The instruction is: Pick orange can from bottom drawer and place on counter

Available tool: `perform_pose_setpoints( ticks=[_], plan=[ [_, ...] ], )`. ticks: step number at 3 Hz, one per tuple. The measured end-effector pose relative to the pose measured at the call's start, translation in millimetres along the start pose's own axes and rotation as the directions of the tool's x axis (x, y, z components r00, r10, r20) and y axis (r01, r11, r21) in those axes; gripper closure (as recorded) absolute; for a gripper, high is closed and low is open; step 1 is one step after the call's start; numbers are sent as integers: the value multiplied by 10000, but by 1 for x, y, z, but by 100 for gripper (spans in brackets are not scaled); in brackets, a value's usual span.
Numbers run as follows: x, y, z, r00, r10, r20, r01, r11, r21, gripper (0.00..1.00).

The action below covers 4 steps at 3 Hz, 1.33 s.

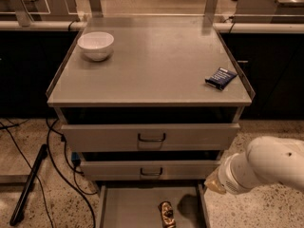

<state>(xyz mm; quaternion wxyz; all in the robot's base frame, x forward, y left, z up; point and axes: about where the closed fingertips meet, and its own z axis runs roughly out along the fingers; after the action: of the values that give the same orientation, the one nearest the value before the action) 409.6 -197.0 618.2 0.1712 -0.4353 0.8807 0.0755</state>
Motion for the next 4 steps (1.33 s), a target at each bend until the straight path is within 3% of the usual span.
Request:
perform_pose_setpoints(
  ticks=[2,3,4],
  plan=[
    [64,-26,94,9928,739,948,-810,9940,735,100],
    [92,-33,160,9907,982,945,-1046,9924,650,100],
    [92,-33,160,9907,981,944,-1045,9924,651,100]
  ],
)
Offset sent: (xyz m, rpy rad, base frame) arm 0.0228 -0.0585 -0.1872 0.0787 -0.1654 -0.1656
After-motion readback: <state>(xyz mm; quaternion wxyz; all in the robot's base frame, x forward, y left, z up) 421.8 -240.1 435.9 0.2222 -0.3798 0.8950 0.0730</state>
